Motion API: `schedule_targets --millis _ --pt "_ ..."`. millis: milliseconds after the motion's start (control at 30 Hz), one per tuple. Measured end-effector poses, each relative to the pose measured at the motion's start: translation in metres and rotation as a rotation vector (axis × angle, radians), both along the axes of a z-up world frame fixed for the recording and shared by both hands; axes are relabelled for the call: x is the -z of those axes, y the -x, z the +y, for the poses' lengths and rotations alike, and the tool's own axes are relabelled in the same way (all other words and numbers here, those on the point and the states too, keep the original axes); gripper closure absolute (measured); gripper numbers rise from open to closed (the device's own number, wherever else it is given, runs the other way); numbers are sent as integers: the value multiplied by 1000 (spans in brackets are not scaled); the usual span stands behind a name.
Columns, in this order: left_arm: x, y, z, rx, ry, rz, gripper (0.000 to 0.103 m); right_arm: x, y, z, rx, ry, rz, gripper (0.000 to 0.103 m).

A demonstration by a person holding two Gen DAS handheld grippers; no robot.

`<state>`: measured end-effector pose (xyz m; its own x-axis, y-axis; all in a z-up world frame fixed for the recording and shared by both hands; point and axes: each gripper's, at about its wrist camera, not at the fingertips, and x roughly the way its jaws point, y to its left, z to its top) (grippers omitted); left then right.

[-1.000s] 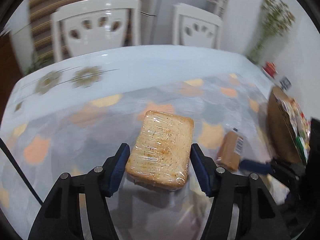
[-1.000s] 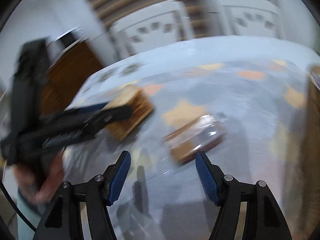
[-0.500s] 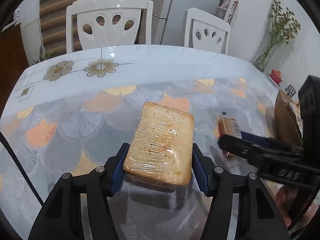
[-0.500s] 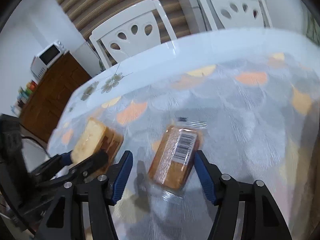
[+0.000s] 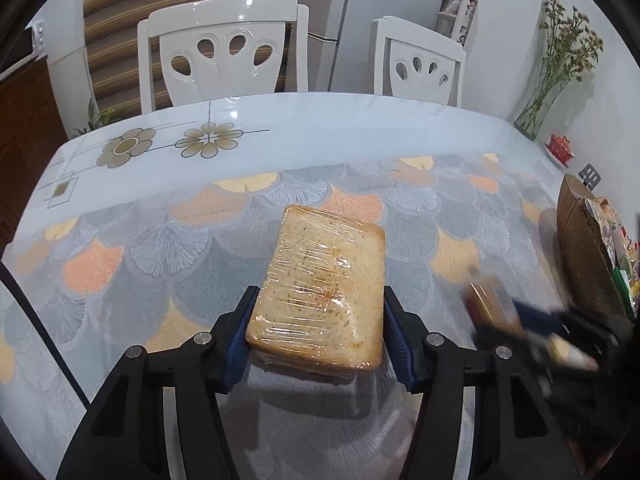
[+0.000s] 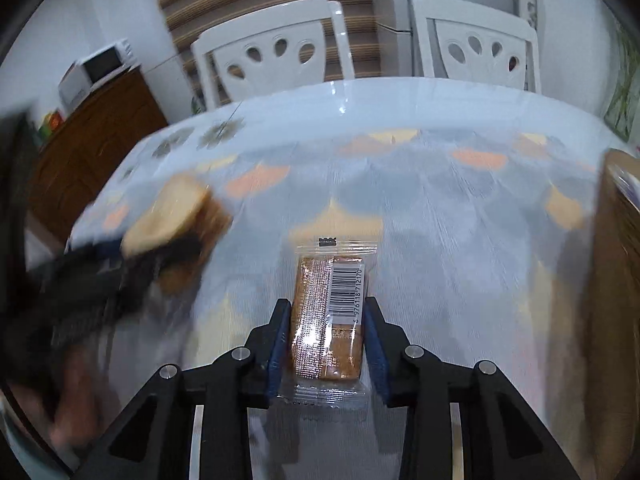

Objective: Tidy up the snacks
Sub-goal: 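Carry both items over the amber bowl and open both grippers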

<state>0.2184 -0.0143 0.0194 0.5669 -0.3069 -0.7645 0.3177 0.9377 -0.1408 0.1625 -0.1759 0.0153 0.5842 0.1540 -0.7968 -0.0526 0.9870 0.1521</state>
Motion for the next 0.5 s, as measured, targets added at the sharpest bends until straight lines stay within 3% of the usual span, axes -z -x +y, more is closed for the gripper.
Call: schedule_targets --millis 233,500 --pt "-5 46 -20 16 -12 18 50 2 101 -2 -108 67 11 68" --pt "-26 120 -65 107 -11 -21 51 -2 193 -35 -128 1 53 69"
